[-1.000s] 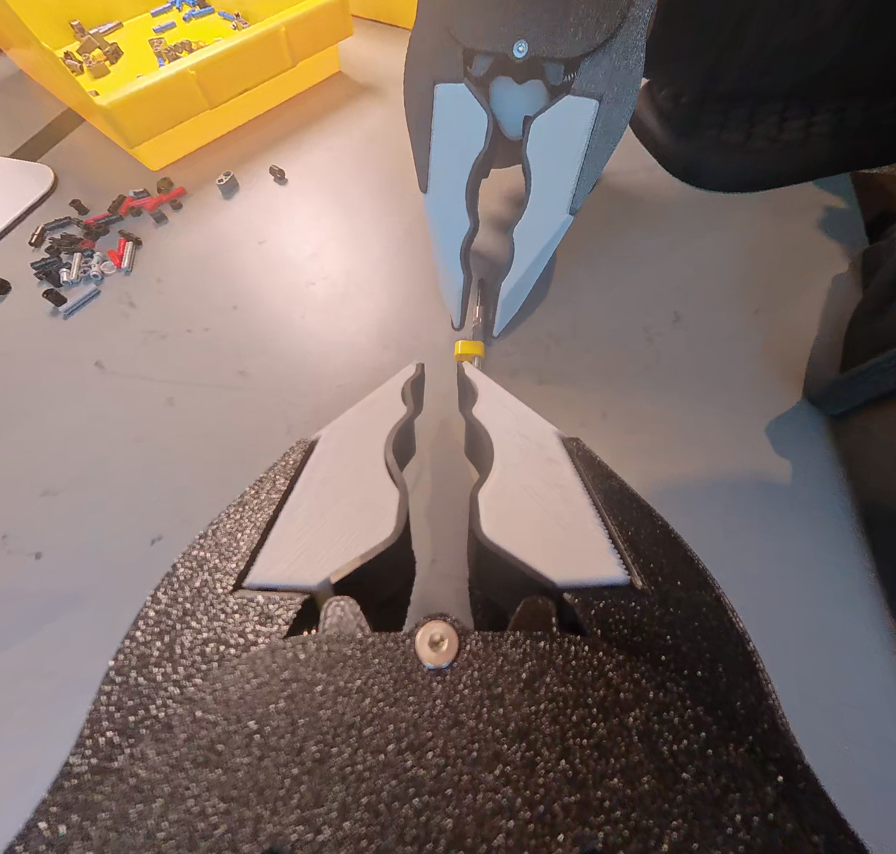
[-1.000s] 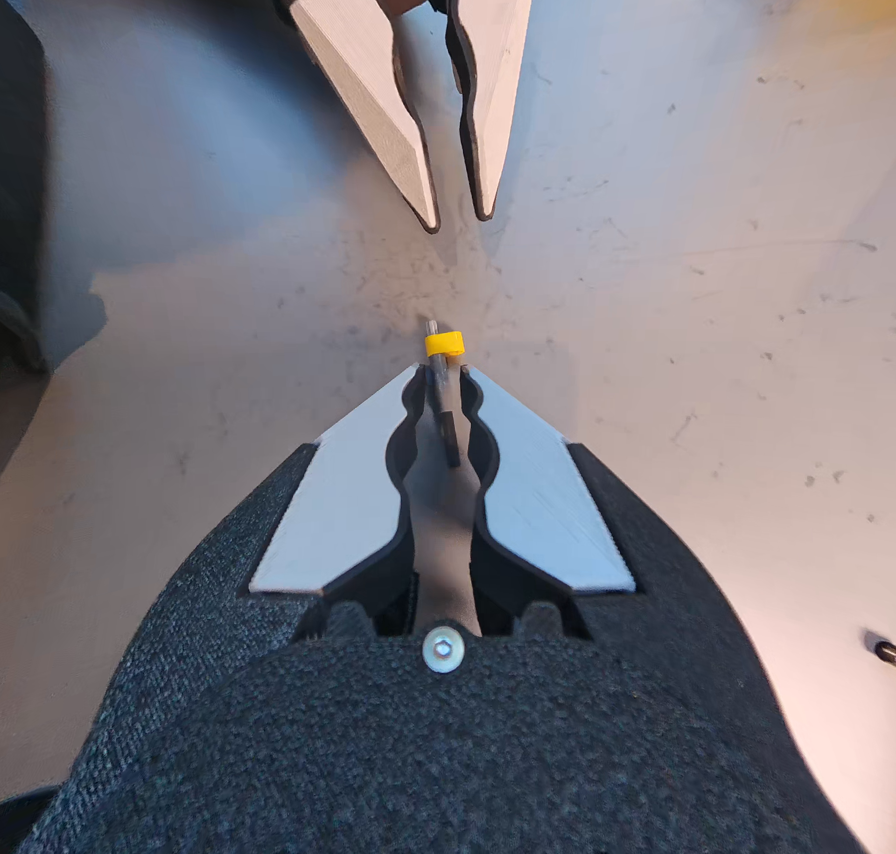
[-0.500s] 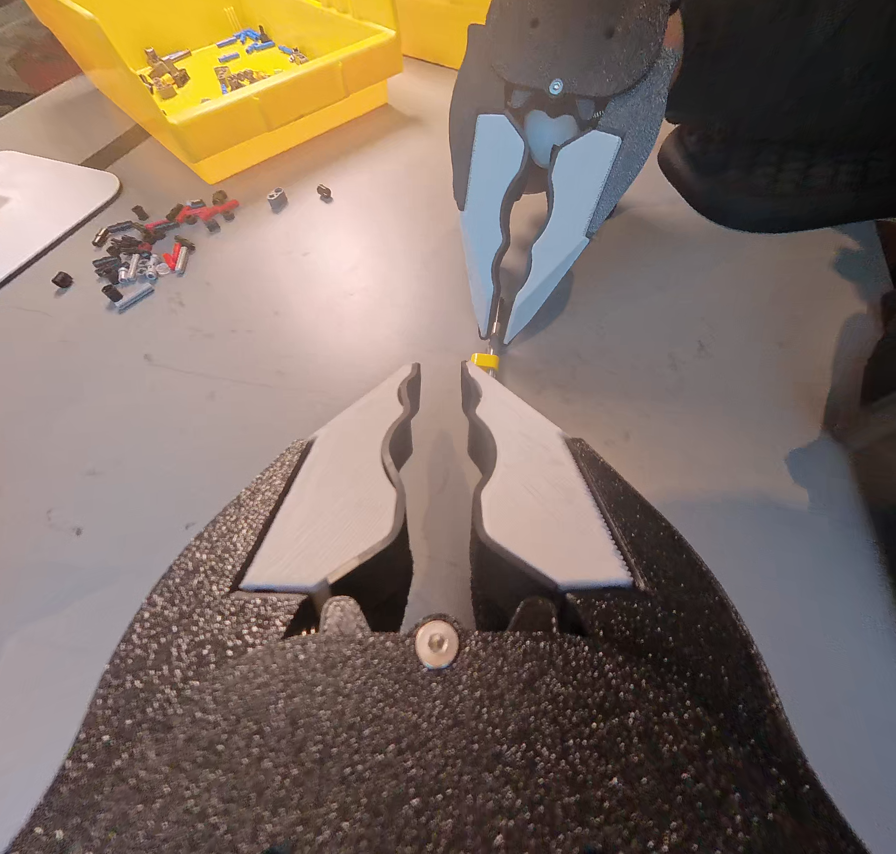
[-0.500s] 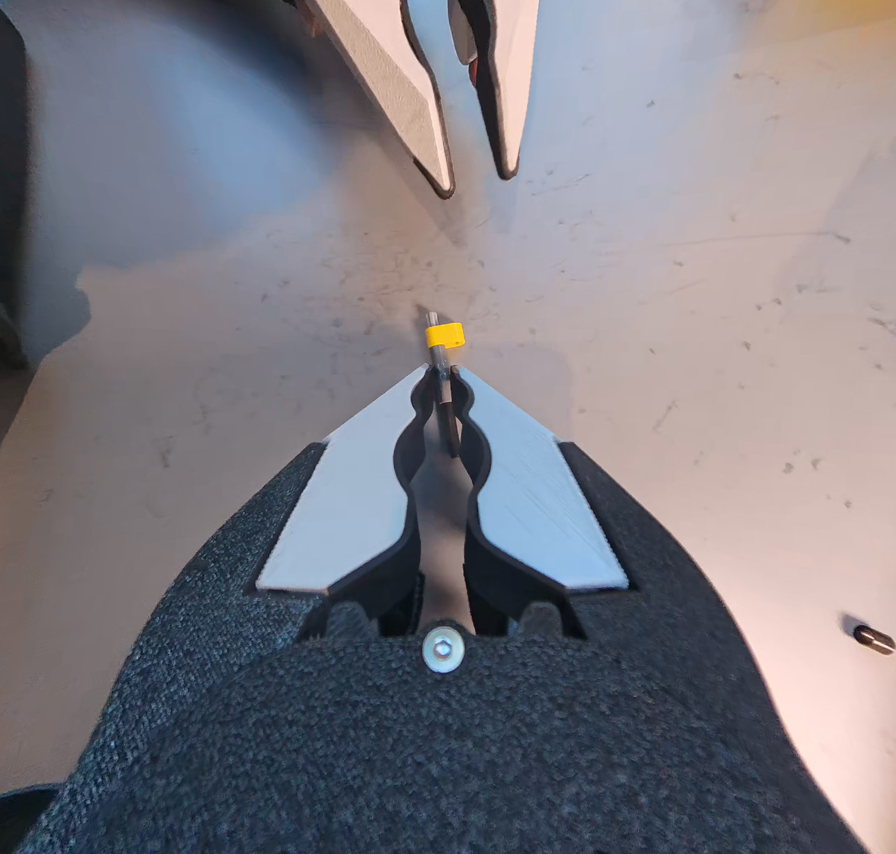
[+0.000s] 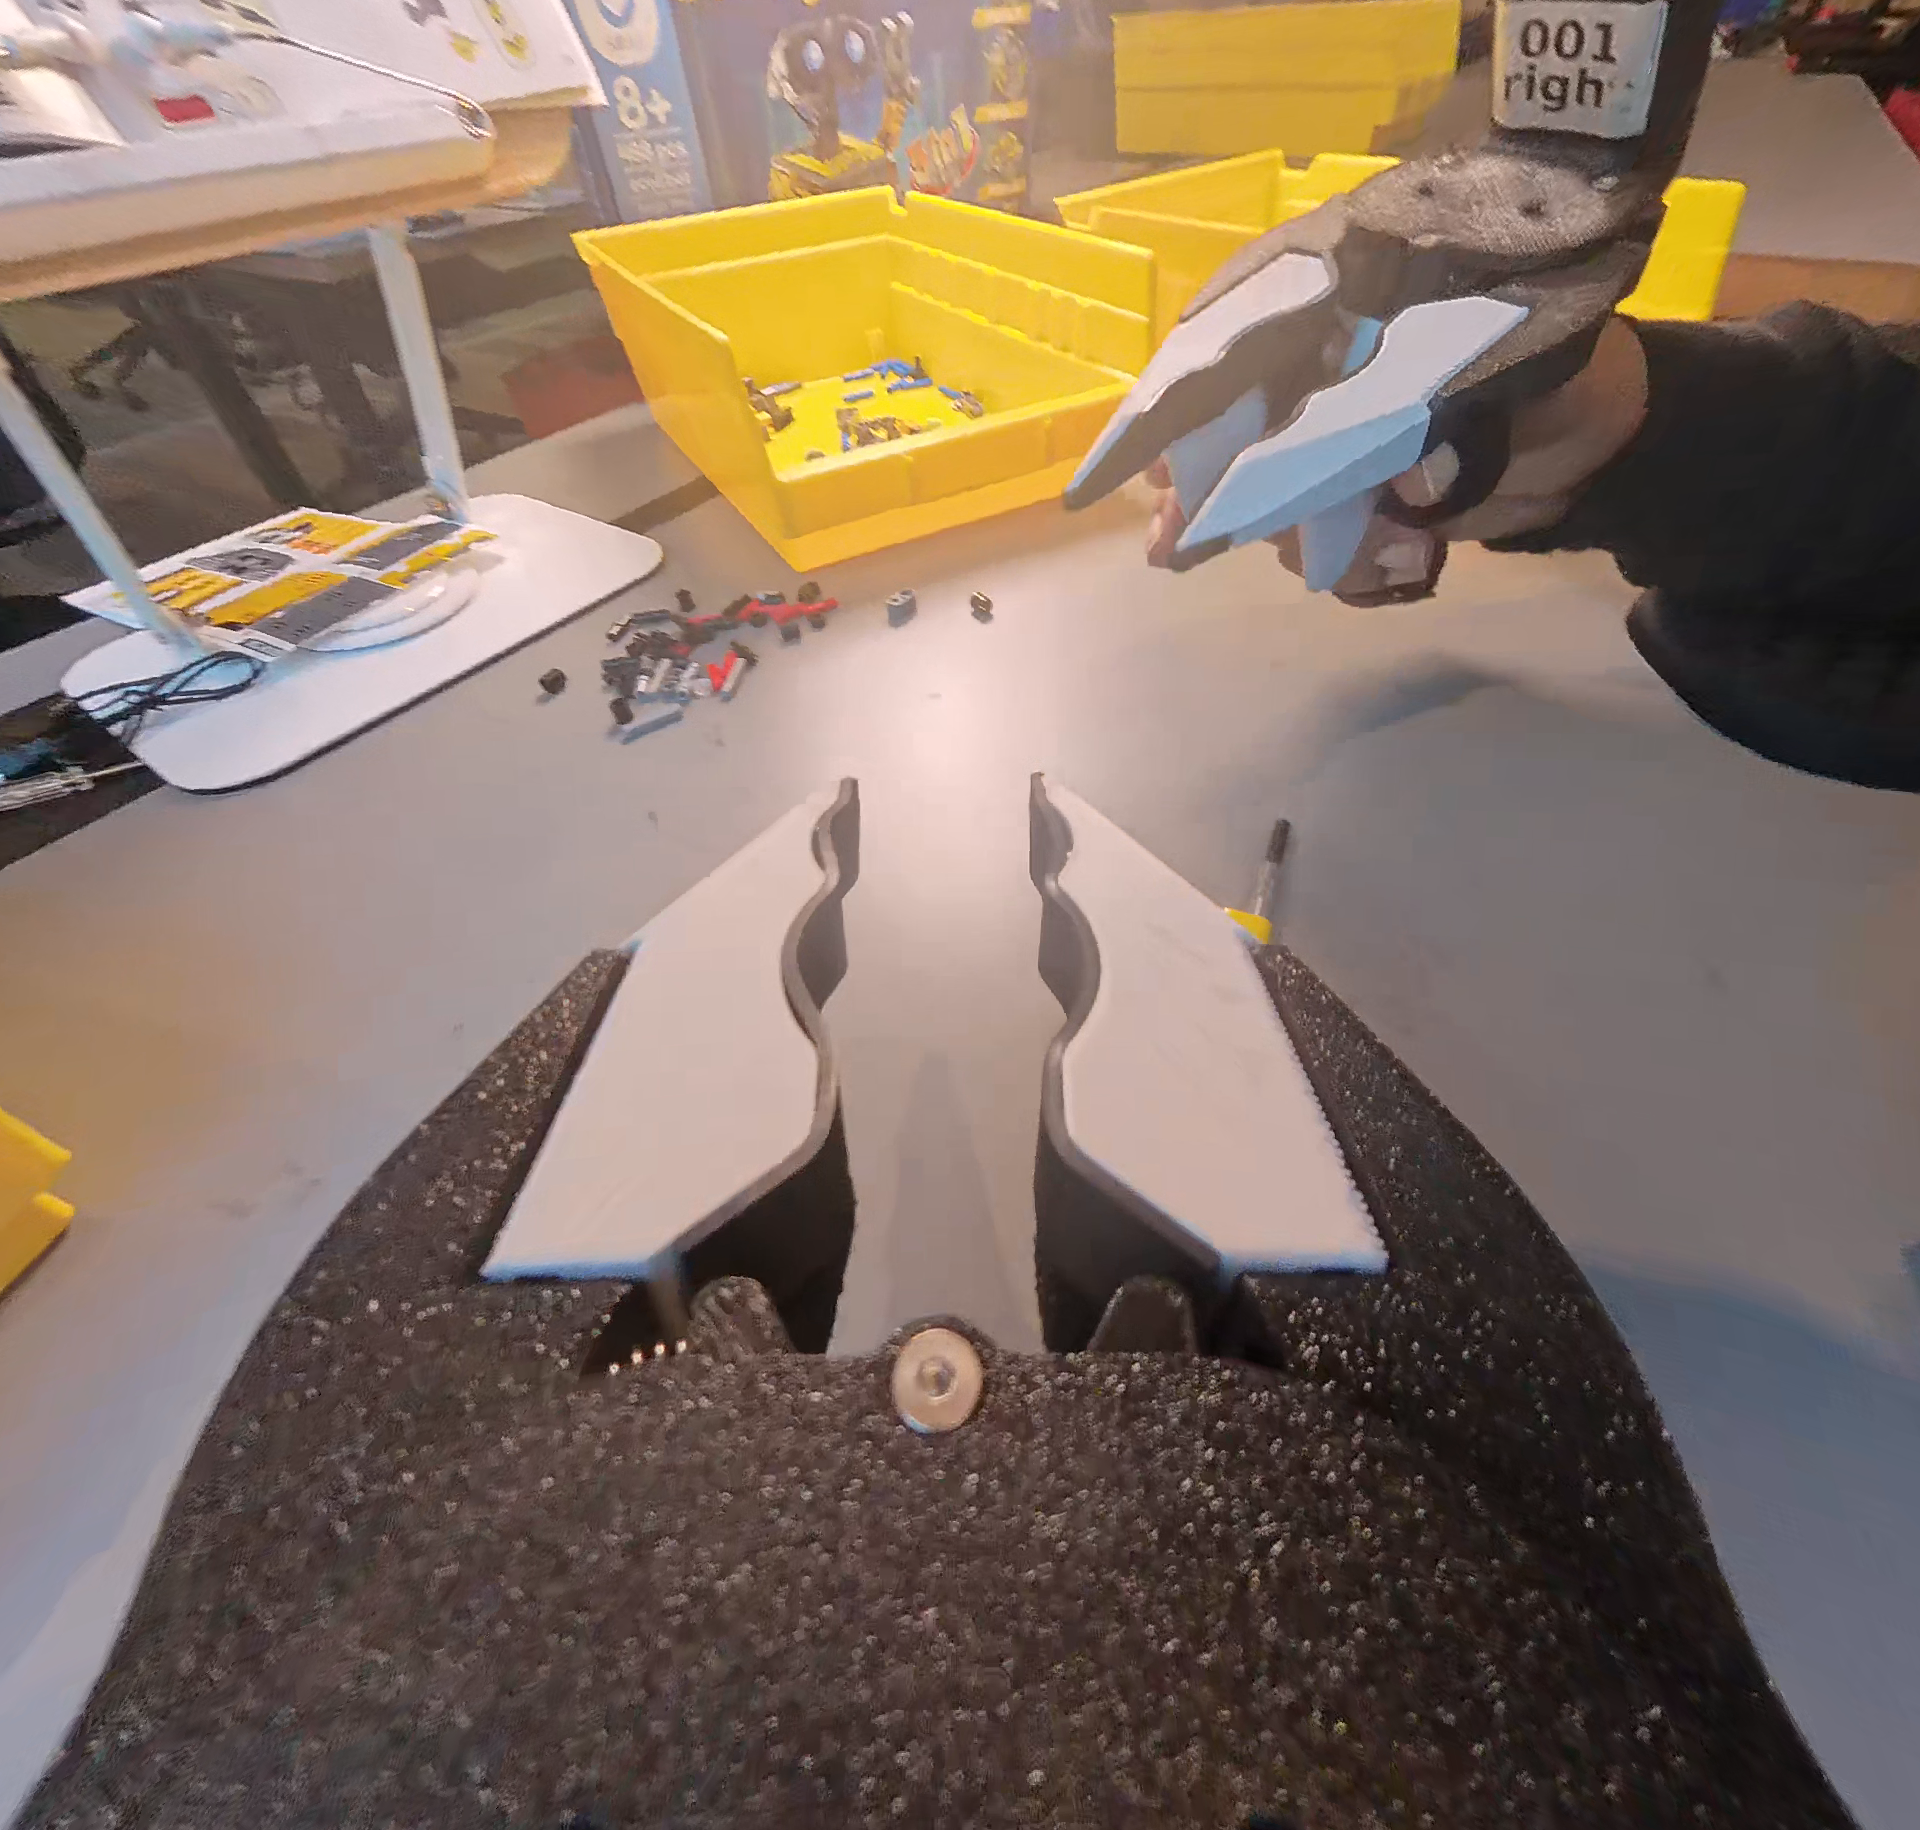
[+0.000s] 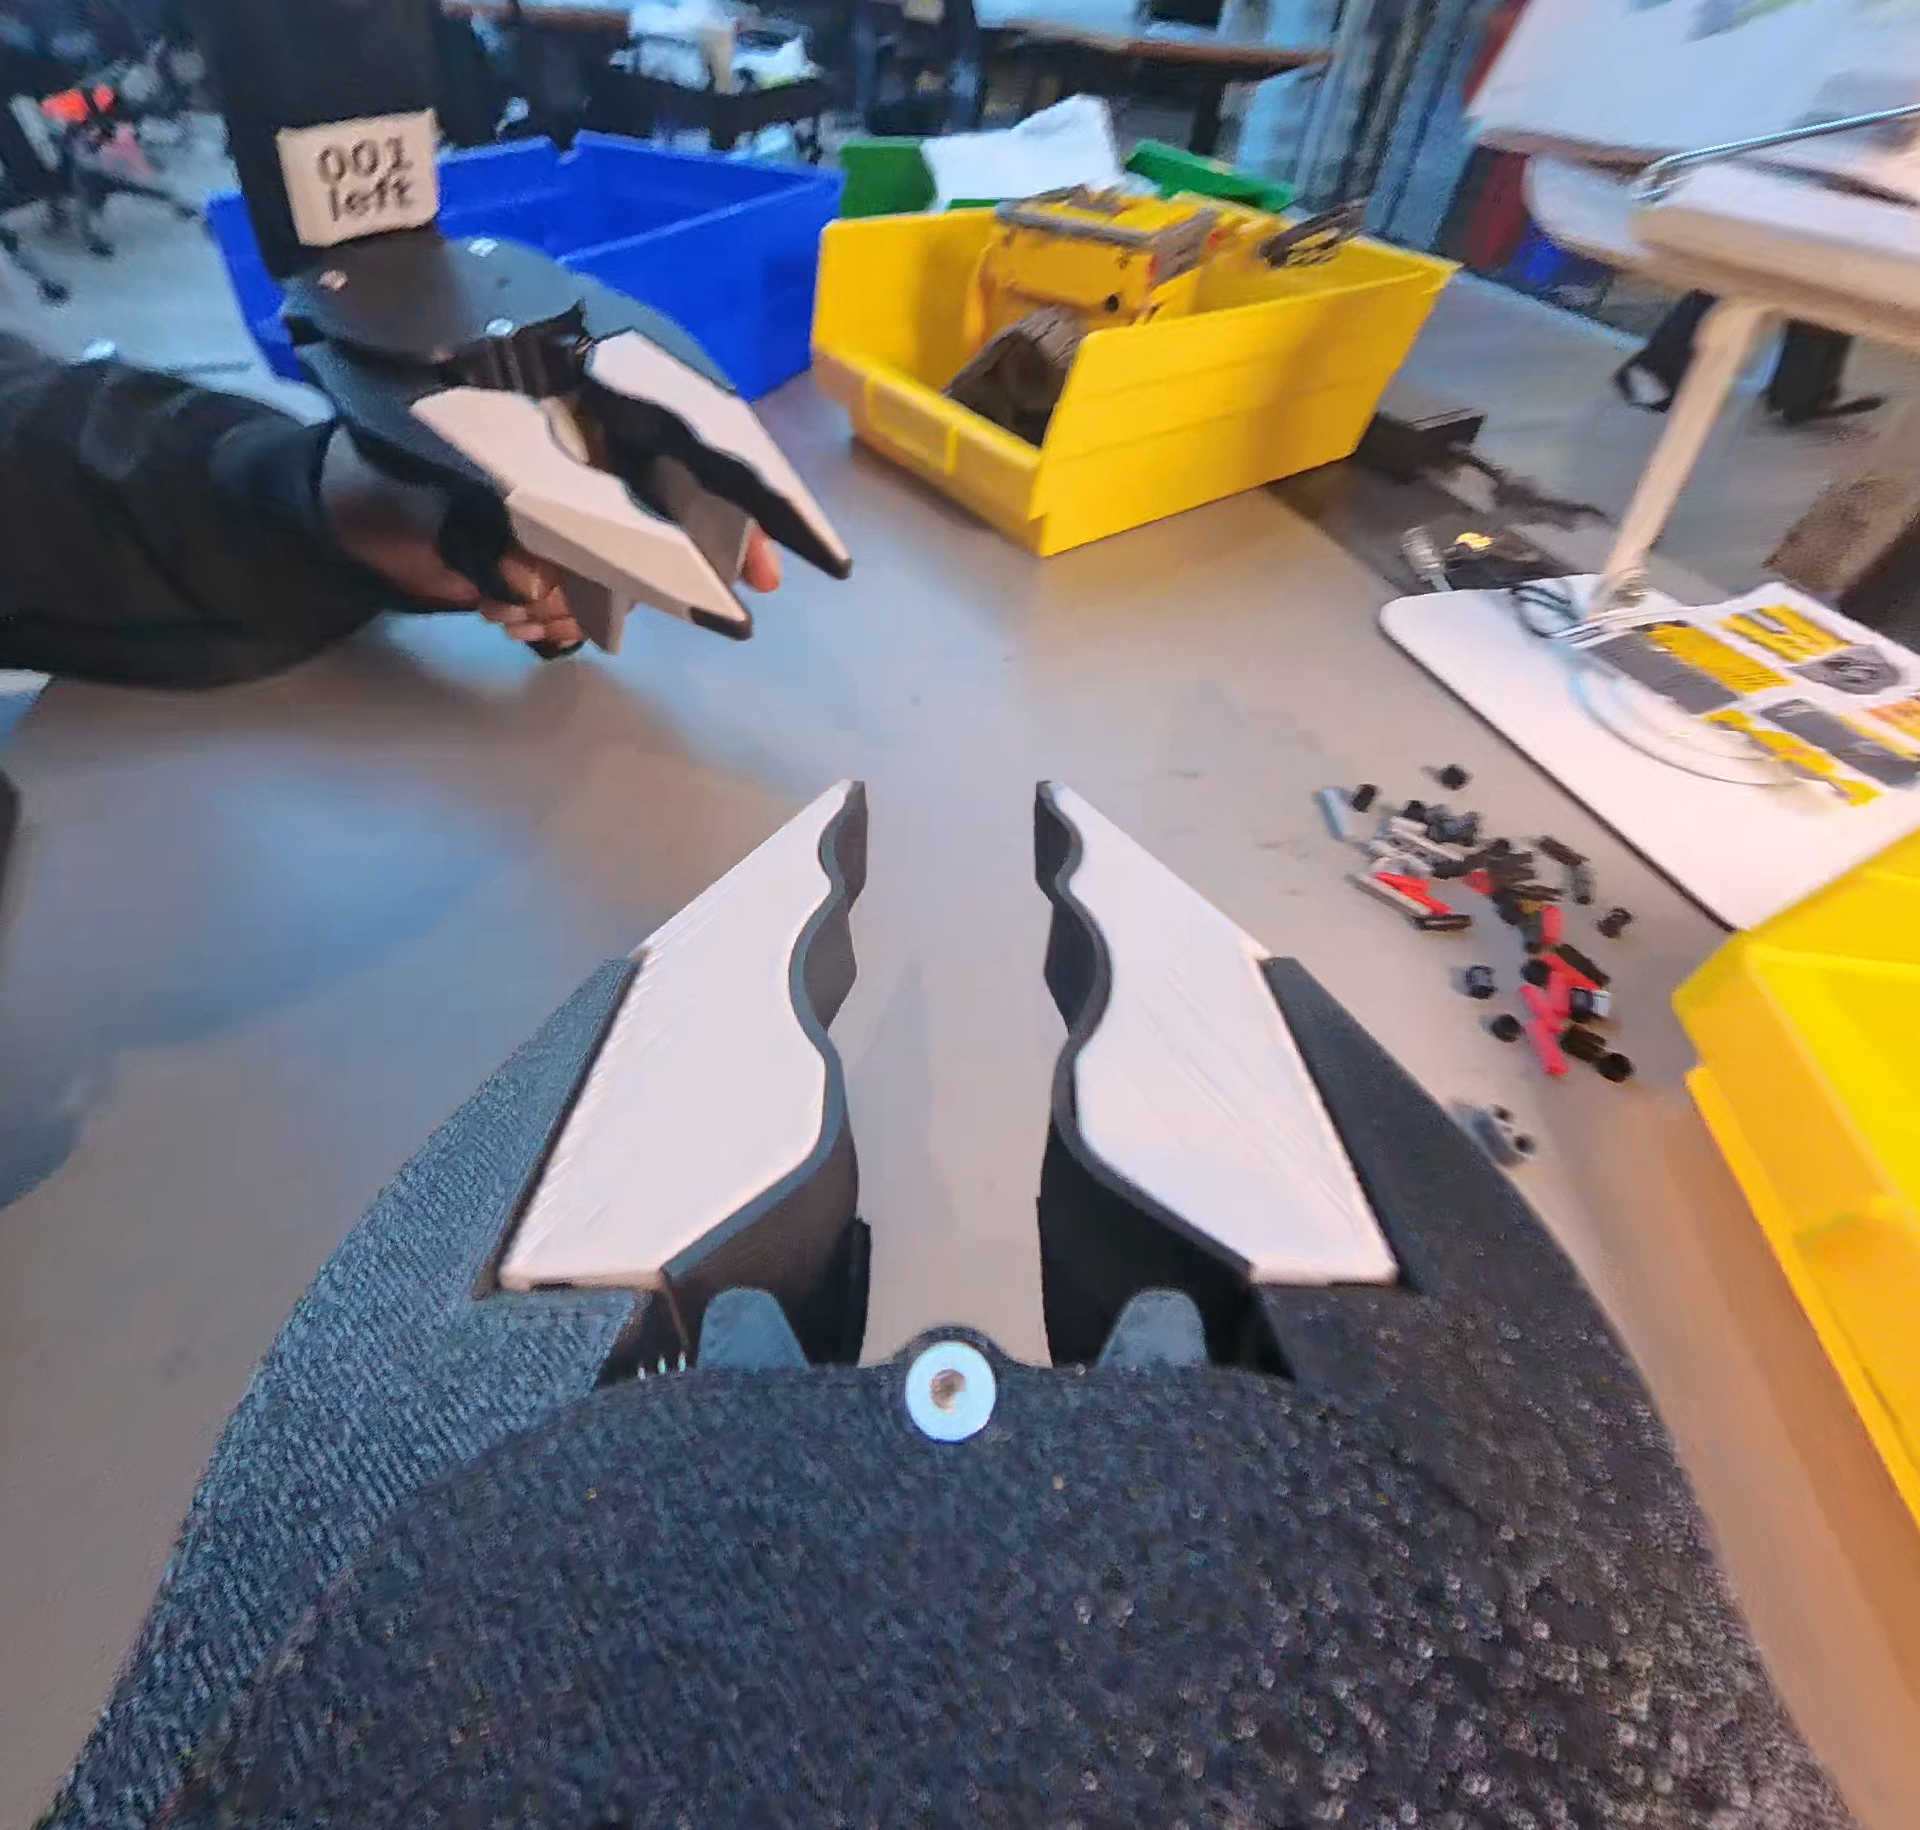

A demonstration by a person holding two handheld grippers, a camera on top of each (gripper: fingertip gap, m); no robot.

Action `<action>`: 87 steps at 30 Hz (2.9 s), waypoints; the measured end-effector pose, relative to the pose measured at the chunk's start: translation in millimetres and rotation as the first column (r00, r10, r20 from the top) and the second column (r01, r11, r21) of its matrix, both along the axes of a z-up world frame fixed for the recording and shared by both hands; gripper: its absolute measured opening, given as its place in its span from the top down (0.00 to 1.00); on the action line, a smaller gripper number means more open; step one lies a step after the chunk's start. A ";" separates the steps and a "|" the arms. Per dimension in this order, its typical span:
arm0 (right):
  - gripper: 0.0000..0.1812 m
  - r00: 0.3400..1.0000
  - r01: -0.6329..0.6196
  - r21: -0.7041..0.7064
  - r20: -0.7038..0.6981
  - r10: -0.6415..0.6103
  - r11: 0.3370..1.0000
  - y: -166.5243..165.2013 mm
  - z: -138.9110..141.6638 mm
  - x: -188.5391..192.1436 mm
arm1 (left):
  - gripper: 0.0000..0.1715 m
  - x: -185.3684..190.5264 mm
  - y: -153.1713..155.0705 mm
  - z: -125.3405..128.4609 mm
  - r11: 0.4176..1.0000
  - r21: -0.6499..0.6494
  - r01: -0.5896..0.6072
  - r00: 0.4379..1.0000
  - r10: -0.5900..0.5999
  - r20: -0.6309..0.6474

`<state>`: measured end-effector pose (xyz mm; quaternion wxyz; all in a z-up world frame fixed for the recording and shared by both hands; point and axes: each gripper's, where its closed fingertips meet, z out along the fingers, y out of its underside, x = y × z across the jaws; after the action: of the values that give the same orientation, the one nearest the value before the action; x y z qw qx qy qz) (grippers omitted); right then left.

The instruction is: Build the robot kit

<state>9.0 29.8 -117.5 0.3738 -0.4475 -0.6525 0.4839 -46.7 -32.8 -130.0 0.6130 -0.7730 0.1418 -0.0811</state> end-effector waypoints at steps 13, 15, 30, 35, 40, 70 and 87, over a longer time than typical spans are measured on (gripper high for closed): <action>0.82 0.940 0.264 -0.029 -0.219 -0.263 0.964 53.8 23.5 4.5 | 0.67 -39.1 0.7 21.1 0.980 0.110 -0.168 0.986 0.165 0.036; 0.82 0.933 0.281 -0.036 -0.226 -0.282 0.959 58.5 23.6 5.4 | 0.66 -42.2 0.6 21.8 0.977 0.113 -0.179 0.984 0.175 0.041; 0.81 0.907 0.349 -0.073 -0.226 -0.356 0.934 80.1 22.4 10.2 | 0.65 -75.3 -2.3 28.4 0.950 0.128 -0.283 0.956 0.269 0.117; 0.80 0.904 0.360 -0.063 -0.223 -0.365 0.931 81.2 21.8 11.4 | 0.64 -73.2 -2.0 28.4 0.951 0.130 -0.281 0.958 0.269 0.101; 0.79 0.901 0.373 -0.055 -0.215 -0.376 0.926 81.8 19.9 10.2 | 0.64 -75.3 -2.1 28.2 0.947 0.134 -0.293 0.955 0.284 0.080; 0.79 0.719 0.615 -0.179 -0.271 -0.640 0.768 152.4 53.0 48.0 | 0.68 -97.8 -6.6 30.4 0.926 0.132 -0.354 0.934 0.343 0.097; 0.84 0.406 0.891 -0.090 -0.282 -0.869 0.445 294.1 151.7 247.3 | 0.68 -92.9 2.2 11.1 0.935 0.074 -0.346 0.938 0.343 0.055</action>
<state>256.3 323.8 34.3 0.6786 -0.6336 -0.2753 0.2495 -139.5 -30.6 -118.9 0.6518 -0.7582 -0.0052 0.0172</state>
